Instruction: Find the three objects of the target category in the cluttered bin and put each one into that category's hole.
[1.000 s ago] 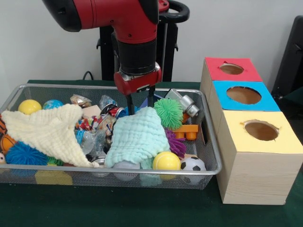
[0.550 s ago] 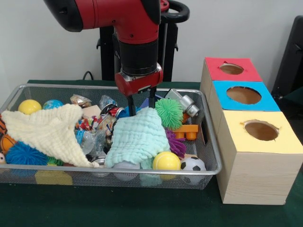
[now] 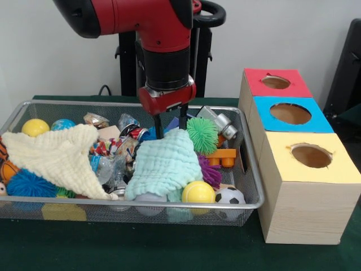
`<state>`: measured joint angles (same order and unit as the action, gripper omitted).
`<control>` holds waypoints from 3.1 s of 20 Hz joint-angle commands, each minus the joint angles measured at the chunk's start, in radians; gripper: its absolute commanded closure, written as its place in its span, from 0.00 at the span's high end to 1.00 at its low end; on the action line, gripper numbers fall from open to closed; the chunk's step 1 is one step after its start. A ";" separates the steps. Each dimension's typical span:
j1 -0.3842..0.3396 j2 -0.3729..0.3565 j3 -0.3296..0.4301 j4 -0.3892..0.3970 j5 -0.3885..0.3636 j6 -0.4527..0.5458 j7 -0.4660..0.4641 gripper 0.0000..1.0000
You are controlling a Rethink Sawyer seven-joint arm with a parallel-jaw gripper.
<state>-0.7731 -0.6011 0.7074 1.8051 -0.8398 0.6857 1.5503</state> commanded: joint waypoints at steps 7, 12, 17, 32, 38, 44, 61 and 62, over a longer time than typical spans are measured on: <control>-0.017 0.067 0.088 -0.145 -0.014 0.049 -0.298 1.00; -0.033 0.084 0.089 -0.145 -0.013 0.021 -0.268 1.00; -0.028 0.110 0.090 -0.194 -0.014 0.076 -0.324 1.00; -0.027 0.169 0.098 -0.301 -0.032 0.129 -0.424 1.00; -0.004 0.166 0.057 -0.310 -0.011 0.191 -0.396 1.00; -0.004 0.162 0.015 -0.281 -0.001 0.245 -0.345 1.00; -0.020 0.173 0.028 -0.265 -0.007 0.249 -0.334 1.00; -0.019 0.170 0.027 -0.265 -0.009 0.247 -0.333 1.00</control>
<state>-0.7750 -0.4644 0.7791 1.5773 -0.8355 0.8344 1.4784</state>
